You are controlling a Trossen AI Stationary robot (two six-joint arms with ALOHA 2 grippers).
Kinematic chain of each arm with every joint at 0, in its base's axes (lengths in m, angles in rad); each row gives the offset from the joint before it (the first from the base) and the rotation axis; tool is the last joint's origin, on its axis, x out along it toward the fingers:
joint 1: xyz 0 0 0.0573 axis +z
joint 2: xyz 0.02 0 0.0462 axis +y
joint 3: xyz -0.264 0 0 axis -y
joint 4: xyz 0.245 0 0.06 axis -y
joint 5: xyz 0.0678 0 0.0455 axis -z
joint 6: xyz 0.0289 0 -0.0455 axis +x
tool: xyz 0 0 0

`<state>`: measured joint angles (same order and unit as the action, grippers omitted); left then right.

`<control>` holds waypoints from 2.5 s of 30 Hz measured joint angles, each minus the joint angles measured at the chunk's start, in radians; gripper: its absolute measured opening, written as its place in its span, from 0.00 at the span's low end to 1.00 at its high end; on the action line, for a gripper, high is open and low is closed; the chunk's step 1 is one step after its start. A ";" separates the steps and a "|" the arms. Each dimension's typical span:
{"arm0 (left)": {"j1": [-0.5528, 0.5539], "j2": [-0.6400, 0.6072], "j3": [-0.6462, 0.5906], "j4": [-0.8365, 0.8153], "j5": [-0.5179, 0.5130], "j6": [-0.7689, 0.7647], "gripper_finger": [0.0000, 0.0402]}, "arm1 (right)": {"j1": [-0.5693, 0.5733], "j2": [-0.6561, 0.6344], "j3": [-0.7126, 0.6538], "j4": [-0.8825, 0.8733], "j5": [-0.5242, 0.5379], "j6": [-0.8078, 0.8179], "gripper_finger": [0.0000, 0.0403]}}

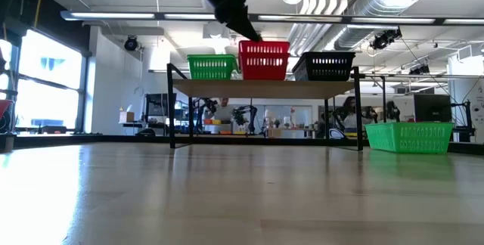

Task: Stack baskets on shelf by color
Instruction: Stack the top red bin on top of the red bin on the shelf, then stack the black bin on top of the stacked black bins on the shelf

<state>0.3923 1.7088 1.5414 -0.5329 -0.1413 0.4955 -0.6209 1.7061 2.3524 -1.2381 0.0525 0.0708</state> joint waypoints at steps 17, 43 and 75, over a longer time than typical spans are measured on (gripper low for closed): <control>-0.012 -0.002 0.120 -0.181 0.269 -0.065 0.29 | 0.000 0.000 0.000 -0.028 0.000 0.006 0.45; -0.015 0.147 0.119 -0.122 0.088 -0.029 0.27 | 0.000 0.000 0.000 -0.031 0.000 0.008 0.45; -0.039 -0.105 0.183 -0.372 0.060 -0.058 0.27 | 0.419 -0.020 -0.140 -0.334 0.098 0.223 0.45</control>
<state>0.3531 1.6040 1.7248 -0.9053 -0.0811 0.4373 -0.2017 1.6864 2.2125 -1.5717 0.1503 0.2937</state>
